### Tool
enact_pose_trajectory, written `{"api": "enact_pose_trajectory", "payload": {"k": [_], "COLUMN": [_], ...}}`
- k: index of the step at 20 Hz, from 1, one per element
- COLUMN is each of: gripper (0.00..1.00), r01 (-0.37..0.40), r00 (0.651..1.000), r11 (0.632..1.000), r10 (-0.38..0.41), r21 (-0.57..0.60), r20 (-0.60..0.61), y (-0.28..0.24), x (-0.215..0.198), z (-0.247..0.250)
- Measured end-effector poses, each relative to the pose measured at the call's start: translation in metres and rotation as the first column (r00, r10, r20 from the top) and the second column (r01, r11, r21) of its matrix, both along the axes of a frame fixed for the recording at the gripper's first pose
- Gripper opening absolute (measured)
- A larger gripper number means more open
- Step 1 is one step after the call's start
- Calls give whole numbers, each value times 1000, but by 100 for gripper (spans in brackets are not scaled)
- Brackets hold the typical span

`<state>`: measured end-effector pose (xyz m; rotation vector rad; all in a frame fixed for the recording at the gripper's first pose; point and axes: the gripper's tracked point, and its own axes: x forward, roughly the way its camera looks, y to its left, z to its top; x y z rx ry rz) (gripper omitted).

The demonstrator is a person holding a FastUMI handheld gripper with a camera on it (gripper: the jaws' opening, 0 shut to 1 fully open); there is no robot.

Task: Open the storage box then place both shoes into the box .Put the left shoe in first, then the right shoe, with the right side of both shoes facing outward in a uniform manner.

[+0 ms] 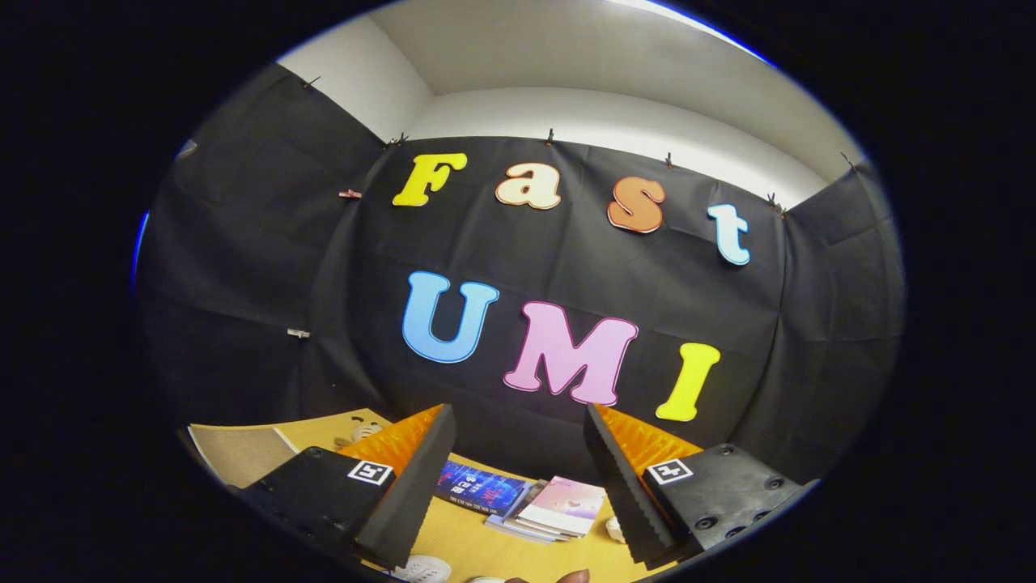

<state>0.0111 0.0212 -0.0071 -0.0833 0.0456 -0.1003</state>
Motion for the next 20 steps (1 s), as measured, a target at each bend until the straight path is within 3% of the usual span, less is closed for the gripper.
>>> {"api": "enact_pose_trajectory", "payload": {"k": [11, 16, 20], "gripper": [98, 98, 98], "r01": [21, -111, -263], "r00": [999, 986, 939], "r11": [999, 983, 917], "r10": [-22, 128, 314], "r21": [-30, 147, 300], "r20": [-31, -108, -137], "y": [20, 60, 108], "x": [-10, -18, -21], "z": [4, -18, -38]}}
